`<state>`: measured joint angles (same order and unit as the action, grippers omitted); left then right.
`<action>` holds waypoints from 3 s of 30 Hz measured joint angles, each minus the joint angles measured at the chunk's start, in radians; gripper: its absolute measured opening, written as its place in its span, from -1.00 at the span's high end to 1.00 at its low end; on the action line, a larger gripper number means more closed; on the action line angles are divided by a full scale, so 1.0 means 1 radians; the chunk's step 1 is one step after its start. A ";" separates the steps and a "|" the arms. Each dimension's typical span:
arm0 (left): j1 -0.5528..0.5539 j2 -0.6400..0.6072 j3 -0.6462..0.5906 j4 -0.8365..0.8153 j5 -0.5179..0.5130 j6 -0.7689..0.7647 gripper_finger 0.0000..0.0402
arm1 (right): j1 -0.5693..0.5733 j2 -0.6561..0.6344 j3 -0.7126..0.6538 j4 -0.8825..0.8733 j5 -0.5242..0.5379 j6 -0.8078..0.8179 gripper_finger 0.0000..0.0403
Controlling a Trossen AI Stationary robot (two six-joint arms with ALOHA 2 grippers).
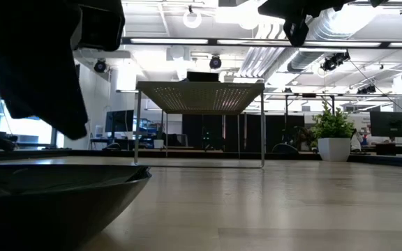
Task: Pick & Place Mini shaped plates
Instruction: Stack the black leaf-shaped plate on top of the black leaf-shaped plate on the shelf
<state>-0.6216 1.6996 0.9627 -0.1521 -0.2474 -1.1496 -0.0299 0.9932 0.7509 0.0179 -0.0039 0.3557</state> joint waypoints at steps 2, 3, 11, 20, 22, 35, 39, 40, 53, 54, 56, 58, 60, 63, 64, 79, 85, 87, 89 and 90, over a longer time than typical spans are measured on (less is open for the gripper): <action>-0.001 0.027 0.000 0.053 0.023 0.000 0.53 | 0.000 0.000 0.000 -0.005 -0.010 0.000 0.99; -0.001 0.041 0.000 0.088 0.046 0.000 0.51 | 0.000 0.000 0.000 -0.010 -0.021 0.000 0.99; -0.001 0.112 0.043 0.105 0.116 0.017 0.47 | 0.000 0.000 0.000 -0.043 -0.055 -0.015 0.99; -0.001 0.174 0.098 0.109 0.155 0.042 0.51 | 0.000 0.000 0.000 -0.066 -0.070 -0.017 0.99; -0.002 0.172 0.097 0.085 0.162 0.043 0.57 | 0.000 0.000 0.000 -0.065 -0.074 -0.020 0.99; -0.001 0.152 0.113 0.094 0.216 0.041 0.98 | 0.000 0.000 0.000 -0.067 -0.082 -0.024 0.99; 0.006 0.072 0.114 0.068 0.185 0.060 0.99 | 0.000 0.000 0.000 -0.067 -0.084 -0.040 0.99; 0.007 0.044 0.113 0.058 0.181 0.066 0.99 | 0.000 0.000 0.000 -0.067 -0.084 -0.045 0.99; 0.315 -0.401 0.114 -0.025 0.000 0.071 1.00 | 0.000 0.000 0.000 -0.083 -0.152 -0.067 0.99; 0.359 -0.433 0.113 -0.047 -0.016 0.070 1.00 | 0.000 0.000 0.000 -0.085 -0.161 -0.069 0.99; 0.450 -0.484 0.113 -0.058 -0.033 0.079 1.00 | 0.000 0.000 0.000 -0.087 -0.163 -0.069 0.99; 0.549 -0.529 0.113 -0.088 -0.029 0.122 1.00 | 0.000 0.000 0.000 -0.092 -0.163 -0.069 0.99; 0.655 -0.552 0.113 -0.093 0.000 0.157 1.00 | -0.001 0.000 0.000 -0.093 -0.159 -0.069 0.99; 0.830 -0.558 0.113 -0.099 0.108 0.208 1.00 | -0.003 0.000 0.000 -0.093 -0.123 -0.067 0.99; 0.889 -0.550 0.113 -0.089 0.162 0.218 1.00 | -0.003 0.000 0.000 -0.091 -0.100 -0.054 0.99; 1.413 -0.330 0.153 -0.029 0.582 0.338 1.00 | -0.003 0.000 0.000 -0.054 0.193 0.056 0.99; 1.413 -0.214 0.299 -0.108 0.593 0.450 1.00 | -0.003 0.000 0.000 -0.054 0.245 0.056 0.99; 1.414 -0.166 0.358 -0.170 0.585 0.499 1.00 | -0.003 0.000 0.000 -0.054 0.248 0.056 0.99; 1.415 -0.118 0.415 -0.246 0.582 0.546 1.00 | -0.003 0.000 0.000 -0.054 0.248 0.056 0.99; 1.415 -0.098 0.440 -0.274 0.580 0.565 1.00 | -0.003 0.000 0.000 -0.054 0.249 0.056 0.99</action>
<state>0.7929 1.6019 1.4030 -0.4259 0.3329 -0.5843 -0.0334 0.9928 0.7509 -0.0366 0.2446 0.4114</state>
